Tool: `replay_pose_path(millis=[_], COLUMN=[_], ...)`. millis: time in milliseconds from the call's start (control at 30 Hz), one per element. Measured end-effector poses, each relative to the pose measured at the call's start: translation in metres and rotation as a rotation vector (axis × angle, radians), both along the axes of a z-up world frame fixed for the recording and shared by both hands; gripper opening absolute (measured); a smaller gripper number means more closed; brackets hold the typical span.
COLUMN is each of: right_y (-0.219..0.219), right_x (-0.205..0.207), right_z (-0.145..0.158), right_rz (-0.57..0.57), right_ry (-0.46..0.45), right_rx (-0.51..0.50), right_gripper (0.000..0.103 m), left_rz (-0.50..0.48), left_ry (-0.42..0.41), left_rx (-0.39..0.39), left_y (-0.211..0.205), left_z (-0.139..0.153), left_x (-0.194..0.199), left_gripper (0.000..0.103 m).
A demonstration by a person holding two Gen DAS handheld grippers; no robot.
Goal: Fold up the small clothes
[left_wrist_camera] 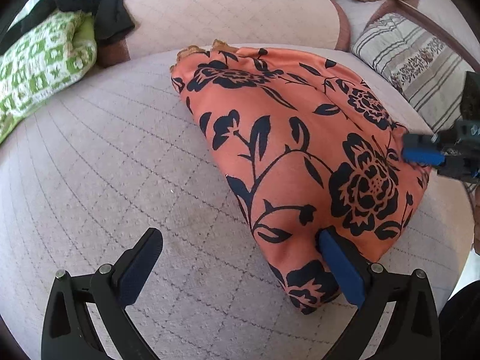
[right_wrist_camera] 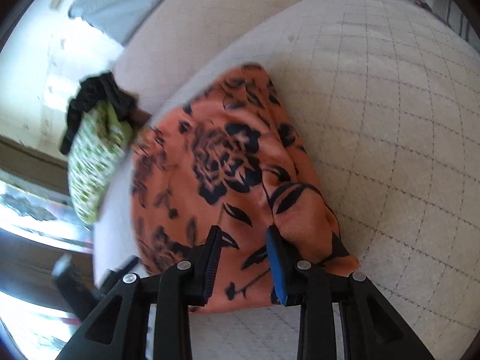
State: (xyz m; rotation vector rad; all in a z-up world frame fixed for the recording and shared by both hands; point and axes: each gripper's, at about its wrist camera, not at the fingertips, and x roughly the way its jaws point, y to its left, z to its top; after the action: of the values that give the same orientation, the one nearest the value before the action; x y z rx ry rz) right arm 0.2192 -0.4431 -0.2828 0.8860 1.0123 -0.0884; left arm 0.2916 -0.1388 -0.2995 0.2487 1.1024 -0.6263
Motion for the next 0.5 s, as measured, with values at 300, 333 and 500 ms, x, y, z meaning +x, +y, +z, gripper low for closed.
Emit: replay_pose_path(millis=[300, 333, 500], right_y=[-0.025, -0.027, -0.026], right_x=[0.018, 0.019, 0.039], right_z=[-0.016, -0.011, 0.016], right_rz=[-0.055, -0.066, -0.068], right_ry=[0.016, 0.0, -0.106], right_rx=[0.014, 0.017, -0.051], right_gripper=[0.032, 0.032, 0.035], left_rz=[-0.005, -0.003, -0.008], left_ry=[0.026, 0.029, 0.016], left_rx=[-0.017, -0.017, -0.013], left_y=[-0.002, -0.001, -0.003], left_z=[-0.004, -0.005, -0.004], left_x=[0.005, 0.005, 0.002], left_gripper=[0.103, 0.103, 0.103])
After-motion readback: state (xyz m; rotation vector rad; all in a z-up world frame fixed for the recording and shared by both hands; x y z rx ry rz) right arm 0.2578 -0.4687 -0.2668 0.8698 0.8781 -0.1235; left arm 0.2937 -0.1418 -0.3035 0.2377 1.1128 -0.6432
